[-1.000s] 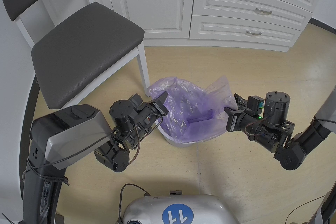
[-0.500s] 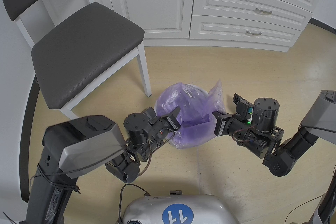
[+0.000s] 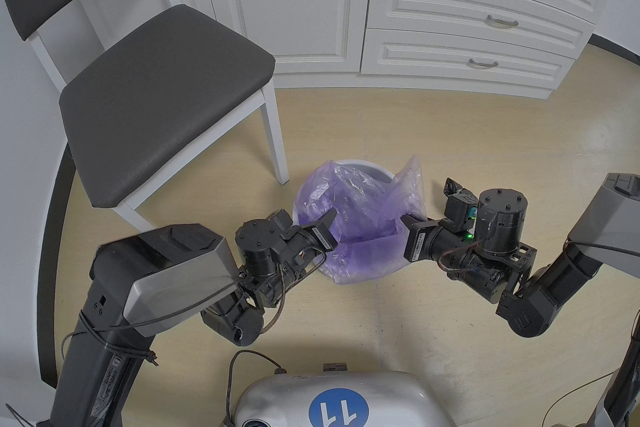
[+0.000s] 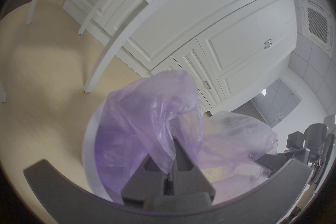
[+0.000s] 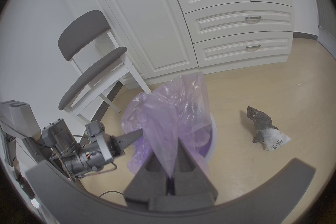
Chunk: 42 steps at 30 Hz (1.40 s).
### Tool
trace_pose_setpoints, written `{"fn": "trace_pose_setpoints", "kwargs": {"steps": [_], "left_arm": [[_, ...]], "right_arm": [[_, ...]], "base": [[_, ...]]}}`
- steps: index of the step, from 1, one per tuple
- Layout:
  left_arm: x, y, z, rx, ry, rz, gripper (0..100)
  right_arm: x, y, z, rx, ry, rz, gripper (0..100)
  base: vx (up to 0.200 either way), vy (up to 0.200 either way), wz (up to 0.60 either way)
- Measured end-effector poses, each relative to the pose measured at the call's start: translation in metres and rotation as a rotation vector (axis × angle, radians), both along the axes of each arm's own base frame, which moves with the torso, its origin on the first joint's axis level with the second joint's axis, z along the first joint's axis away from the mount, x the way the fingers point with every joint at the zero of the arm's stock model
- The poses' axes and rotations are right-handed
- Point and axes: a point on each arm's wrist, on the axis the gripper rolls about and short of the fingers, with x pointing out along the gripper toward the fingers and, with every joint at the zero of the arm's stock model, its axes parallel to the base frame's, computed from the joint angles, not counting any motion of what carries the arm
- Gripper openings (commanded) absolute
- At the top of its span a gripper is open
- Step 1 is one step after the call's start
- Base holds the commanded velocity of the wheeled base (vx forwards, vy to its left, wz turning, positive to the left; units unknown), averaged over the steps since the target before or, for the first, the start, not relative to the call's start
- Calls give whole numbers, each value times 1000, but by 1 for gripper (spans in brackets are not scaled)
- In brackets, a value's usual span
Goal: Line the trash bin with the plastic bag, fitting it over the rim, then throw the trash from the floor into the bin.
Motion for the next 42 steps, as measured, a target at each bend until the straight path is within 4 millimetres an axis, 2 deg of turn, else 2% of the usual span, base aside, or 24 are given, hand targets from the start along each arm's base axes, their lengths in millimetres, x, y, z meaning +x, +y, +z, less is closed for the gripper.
{"fn": "trace_pose_setpoints", "kwargs": {"steps": [5,9,15,22,29,34,42], "left_arm": [[16,19,5,-9,-14,52,0],[17,26,16,-22,-32,65,0],[3,35,31,11,-24,65,0],[-11,43,32,211,-70,55,0],[-16,55,25,387,-118,73,0],[-22,72,21,537,-150,93,0],[-43,96,25,701,-102,75,0]], "right_arm": [[10,-4,-2,8,-6,-25,0],[19,-9,-4,8,-6,-49,0],[31,-22,-8,-39,-3,-126,0],[36,-34,-12,-166,-9,-208,0],[28,-52,-19,-337,-4,-236,0],[18,-64,-19,-411,6,-239,0],[1,-71,-20,-515,16,-213,0]], "base": [[0,0,0],[0,0,0],[0,0,0],[0,0,0],[0,0,0],[0,0,0],[0,0,0]]}}
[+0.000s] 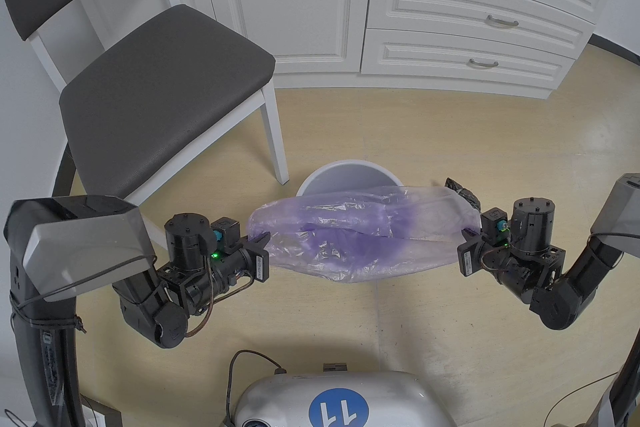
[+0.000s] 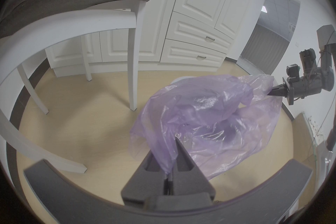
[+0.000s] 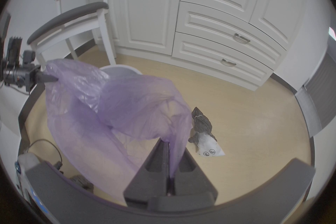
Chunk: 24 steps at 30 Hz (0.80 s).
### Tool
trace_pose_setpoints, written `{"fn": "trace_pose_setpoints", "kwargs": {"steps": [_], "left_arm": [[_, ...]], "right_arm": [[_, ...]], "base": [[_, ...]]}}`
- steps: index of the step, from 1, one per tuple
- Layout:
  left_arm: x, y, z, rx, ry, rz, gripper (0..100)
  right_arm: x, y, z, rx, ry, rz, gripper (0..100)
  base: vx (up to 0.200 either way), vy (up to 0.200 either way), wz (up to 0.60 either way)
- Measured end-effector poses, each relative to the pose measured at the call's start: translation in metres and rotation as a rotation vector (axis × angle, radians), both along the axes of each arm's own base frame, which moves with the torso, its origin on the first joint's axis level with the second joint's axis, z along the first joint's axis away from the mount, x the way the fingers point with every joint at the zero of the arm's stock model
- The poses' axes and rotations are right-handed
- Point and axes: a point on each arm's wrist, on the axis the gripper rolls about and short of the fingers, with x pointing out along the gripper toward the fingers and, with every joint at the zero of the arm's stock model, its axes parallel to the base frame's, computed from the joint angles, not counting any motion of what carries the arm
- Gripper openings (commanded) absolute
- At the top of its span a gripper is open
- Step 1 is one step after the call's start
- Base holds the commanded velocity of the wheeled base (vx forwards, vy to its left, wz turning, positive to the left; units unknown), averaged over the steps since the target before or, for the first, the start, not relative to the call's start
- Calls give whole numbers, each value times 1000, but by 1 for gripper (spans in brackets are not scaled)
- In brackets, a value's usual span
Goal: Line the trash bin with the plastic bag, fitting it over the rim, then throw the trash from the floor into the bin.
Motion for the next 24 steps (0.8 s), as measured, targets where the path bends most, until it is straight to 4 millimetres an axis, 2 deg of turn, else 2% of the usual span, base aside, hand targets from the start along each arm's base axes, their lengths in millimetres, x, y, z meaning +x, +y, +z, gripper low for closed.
{"fn": "trace_pose_setpoints", "kwargs": {"steps": [16,24], "left_arm": [[-20,8,14,21,29,-47,0],[-27,9,6,51,68,-93,0]], "right_arm": [[-29,-5,1,-109,34,54,0],[-37,0,-8,-142,105,89,0]], "base": [[0,0,0],[0,0,0]]}}
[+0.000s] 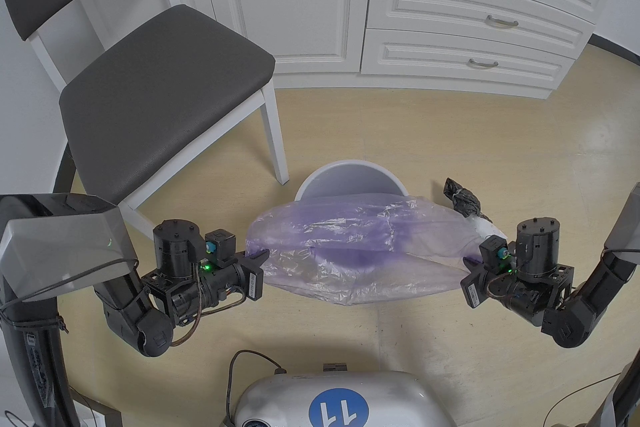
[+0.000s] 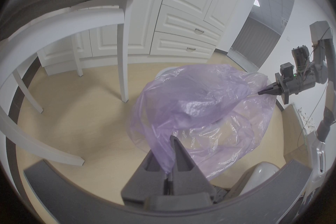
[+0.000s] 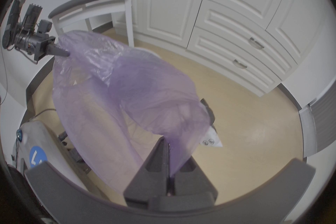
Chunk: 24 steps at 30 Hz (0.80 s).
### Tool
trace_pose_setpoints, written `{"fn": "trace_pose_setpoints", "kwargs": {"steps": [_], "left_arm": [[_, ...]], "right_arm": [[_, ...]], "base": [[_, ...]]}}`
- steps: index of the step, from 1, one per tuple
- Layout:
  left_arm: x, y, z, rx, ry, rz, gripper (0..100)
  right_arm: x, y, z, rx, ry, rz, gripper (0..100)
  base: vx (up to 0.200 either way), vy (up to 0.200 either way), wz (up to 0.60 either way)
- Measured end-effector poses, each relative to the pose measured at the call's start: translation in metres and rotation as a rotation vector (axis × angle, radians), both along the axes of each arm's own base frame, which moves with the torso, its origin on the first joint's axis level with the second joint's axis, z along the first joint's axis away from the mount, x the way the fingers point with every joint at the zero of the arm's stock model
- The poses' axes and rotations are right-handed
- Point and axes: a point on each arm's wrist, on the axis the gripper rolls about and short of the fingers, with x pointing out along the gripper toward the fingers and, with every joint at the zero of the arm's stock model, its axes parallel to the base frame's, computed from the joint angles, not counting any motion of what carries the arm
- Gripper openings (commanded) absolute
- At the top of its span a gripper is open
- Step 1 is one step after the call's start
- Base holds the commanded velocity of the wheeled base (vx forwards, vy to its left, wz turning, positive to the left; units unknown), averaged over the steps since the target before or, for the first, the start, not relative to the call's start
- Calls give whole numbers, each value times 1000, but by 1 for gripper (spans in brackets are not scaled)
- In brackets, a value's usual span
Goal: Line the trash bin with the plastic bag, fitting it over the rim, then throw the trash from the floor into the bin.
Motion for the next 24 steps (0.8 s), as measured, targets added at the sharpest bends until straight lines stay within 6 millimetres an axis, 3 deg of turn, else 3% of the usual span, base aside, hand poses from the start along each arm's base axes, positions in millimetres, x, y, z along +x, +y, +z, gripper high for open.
{"fn": "trace_pose_setpoints", "kwargs": {"steps": [7,14,24], "left_arm": [[2,2,-11,40,59,0,0],[16,-4,-23,30,62,20,0],[47,-27,-14,-206,-8,150,0]], "right_arm": [[0,4,-7,-18,48,13,0],[19,10,-18,39,54,-22,0],[52,25,-27,192,-85,-54,0]], "base": [[0,0,0],[0,0,0],[0,0,0]]}}
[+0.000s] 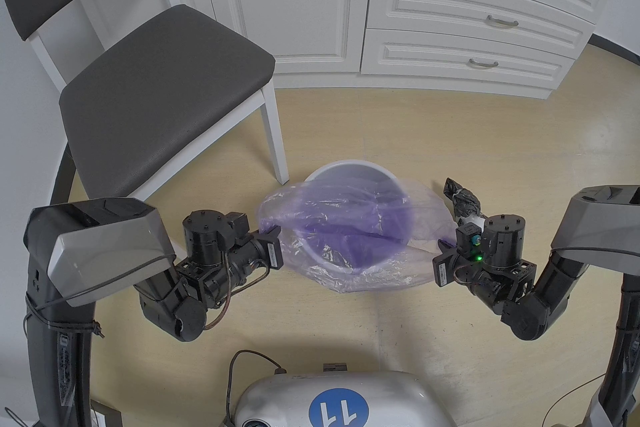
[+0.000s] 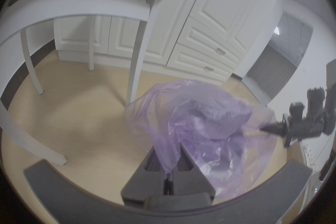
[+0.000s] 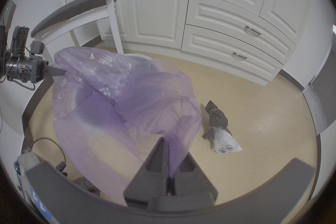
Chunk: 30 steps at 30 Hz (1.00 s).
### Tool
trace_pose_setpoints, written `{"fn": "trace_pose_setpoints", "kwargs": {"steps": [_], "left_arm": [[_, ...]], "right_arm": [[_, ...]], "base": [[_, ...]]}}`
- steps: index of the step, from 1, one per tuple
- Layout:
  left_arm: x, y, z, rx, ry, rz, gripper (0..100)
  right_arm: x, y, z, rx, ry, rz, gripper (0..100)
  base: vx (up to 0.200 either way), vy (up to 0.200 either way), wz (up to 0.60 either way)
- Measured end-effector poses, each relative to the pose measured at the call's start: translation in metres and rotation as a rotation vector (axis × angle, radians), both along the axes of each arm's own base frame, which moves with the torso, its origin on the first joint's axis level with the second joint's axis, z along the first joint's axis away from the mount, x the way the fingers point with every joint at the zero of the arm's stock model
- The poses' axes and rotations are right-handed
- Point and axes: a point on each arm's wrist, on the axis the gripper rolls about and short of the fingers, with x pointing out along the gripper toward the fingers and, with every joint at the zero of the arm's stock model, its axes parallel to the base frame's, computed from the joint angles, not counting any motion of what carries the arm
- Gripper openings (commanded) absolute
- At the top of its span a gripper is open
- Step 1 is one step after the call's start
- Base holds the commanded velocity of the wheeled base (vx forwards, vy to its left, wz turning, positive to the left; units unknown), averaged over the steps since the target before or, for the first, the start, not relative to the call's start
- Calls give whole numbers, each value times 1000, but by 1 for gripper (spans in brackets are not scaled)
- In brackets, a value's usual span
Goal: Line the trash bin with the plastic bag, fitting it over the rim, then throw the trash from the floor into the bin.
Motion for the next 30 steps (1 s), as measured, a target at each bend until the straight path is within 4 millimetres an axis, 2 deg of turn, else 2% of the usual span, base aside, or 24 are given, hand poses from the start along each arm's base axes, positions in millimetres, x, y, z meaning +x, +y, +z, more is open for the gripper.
{"fn": "trace_pose_setpoints", "kwargs": {"steps": [8,16,30], "left_arm": [[9,-15,5,-83,-82,23,0],[5,-15,11,-87,-77,21,0],[6,-14,4,-72,-57,25,0]], "right_arm": [[6,3,-13,3,4,-1,0],[3,1,-10,4,3,-3,0],[4,-3,-13,-5,17,-13,0]], "base": [[0,0,0],[0,0,0],[0,0,0]]}}
